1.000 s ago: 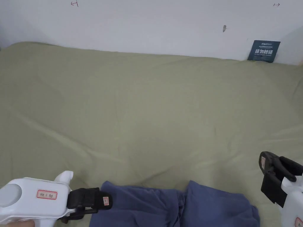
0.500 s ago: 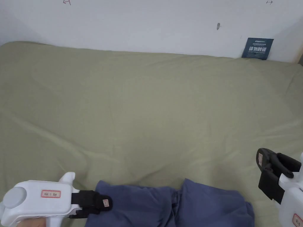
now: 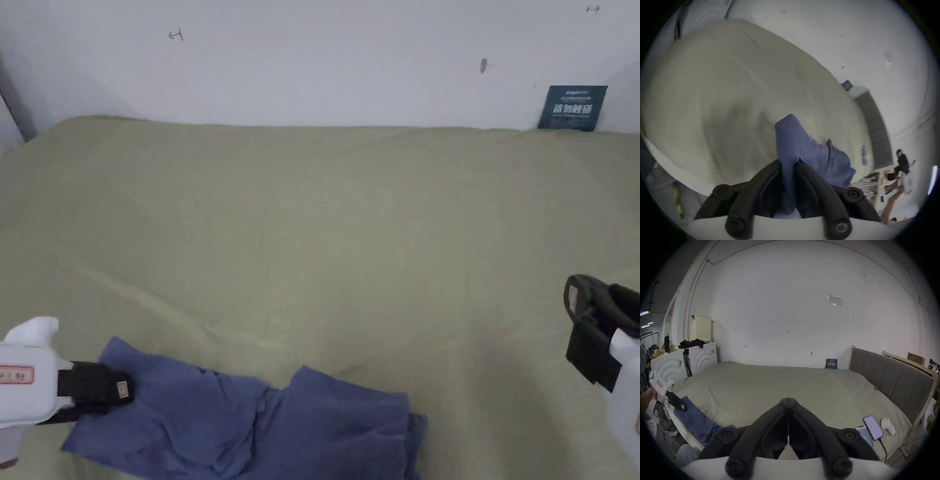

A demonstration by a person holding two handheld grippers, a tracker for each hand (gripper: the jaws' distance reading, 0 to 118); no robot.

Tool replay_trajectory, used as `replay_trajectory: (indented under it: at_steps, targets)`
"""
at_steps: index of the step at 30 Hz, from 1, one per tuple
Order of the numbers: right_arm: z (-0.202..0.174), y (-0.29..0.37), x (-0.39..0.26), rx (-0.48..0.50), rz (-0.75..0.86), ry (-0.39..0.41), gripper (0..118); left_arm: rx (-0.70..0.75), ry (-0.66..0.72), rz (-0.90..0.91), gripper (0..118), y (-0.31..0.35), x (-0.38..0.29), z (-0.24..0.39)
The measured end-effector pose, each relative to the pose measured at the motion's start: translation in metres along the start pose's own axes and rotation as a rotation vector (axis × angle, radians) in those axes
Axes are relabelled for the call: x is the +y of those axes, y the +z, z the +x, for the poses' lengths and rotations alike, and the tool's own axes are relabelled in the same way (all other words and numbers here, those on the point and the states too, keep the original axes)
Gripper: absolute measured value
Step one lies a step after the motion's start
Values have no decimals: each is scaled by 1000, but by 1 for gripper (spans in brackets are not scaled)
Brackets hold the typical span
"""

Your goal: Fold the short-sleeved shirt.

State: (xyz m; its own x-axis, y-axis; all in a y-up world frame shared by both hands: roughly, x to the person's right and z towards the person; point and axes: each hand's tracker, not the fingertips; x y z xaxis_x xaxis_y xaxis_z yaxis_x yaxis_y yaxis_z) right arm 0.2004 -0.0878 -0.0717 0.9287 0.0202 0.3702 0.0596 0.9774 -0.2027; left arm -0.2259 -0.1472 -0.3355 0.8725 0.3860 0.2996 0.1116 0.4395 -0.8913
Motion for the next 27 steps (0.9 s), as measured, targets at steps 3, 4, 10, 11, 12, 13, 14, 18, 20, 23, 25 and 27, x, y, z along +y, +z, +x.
replay_trajectory:
  at_steps: [3, 4, 10, 11, 12, 13, 14, 18, 20, 23, 25, 27]
  targets:
    - [2, 5, 8, -23, 56, 9, 2, -4, -56, -13, 8, 2, -3, 36]
    - [4, 7, 10, -34, 75, 8, 2, 20, -82, -17, 8, 2, -5, 53]
    - [15, 19, 13, -45, 99, -8, 2, 98, -255, -55, 8, -11, -20, 140]
    - [17, 20, 12, -47, 101, -10, 2, 99, -257, -53, 8, -16, -23, 152]
    - [20, 22, 12, -51, 100, -12, 2, 107, -280, -66, 8, -25, -28, 167]
    - [23, 23, 11, -56, 99, -14, 2, 116, -318, -94, 8, -35, -31, 176]
    - [25, 23, 10, -58, 99, -17, 2, 123, -324, -105, 8, -44, -36, 186]
    - [39, 25, 6, -76, 82, -8, 2, 112, -383, -161, 8, -90, -66, 231]
    - [46, 26, 5, -89, 75, -12, 2, 81, -402, -180, 8, -116, -75, 245]
    - [53, 29, 2, -103, 55, -25, 2, 22, -434, -194, 92, -151, -89, 262]
    - [57, 32, 0, -116, 44, -24, 2, -25, -417, -149, 117, -157, -90, 263]
    - [60, 35, -4, -123, 38, -24, 2, -27, -369, -128, 113, -146, -84, 254]
